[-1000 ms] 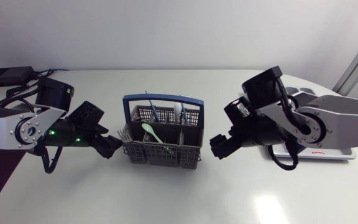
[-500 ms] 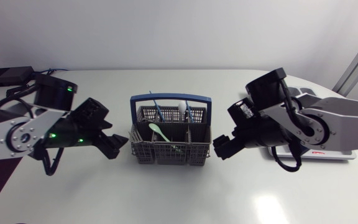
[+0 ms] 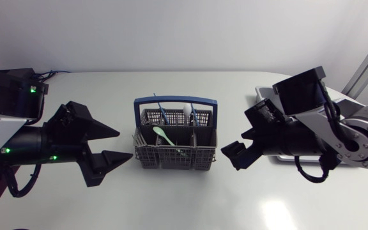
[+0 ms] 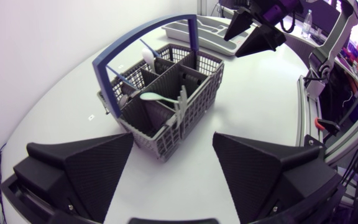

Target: Unload the cutlery basket into the drawer organizer.

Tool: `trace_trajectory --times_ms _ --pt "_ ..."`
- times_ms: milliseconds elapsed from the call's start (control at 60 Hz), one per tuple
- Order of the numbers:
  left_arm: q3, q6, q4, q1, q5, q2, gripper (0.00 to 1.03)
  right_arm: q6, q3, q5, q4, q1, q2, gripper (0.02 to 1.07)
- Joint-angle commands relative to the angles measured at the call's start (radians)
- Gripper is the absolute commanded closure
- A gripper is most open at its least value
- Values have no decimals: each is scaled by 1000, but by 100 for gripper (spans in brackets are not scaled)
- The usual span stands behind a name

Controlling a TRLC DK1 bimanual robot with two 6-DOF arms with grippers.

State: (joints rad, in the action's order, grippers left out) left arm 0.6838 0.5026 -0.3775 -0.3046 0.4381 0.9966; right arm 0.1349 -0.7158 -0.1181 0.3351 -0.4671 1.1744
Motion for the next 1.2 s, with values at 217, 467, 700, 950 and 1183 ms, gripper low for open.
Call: trace_trajectory --times_ms 217,467,700,950,1183 --pt "109 14 35 -14 108 180 32 9 29 -8 -1 -36 2 8" --pt "146 2 66 15 208 264 63 12 36 -8 -10 -38 16 8" --pt "146 8 72 32 226 283 83 12 49 -8 -30 -41 28 8" --pt "172 -6 86 67 291 346 100 9 58 -6 -41 -48 33 8" --pt "230 -65 71 70 333 372 100 8 56 -3 -42 -61 37 8"
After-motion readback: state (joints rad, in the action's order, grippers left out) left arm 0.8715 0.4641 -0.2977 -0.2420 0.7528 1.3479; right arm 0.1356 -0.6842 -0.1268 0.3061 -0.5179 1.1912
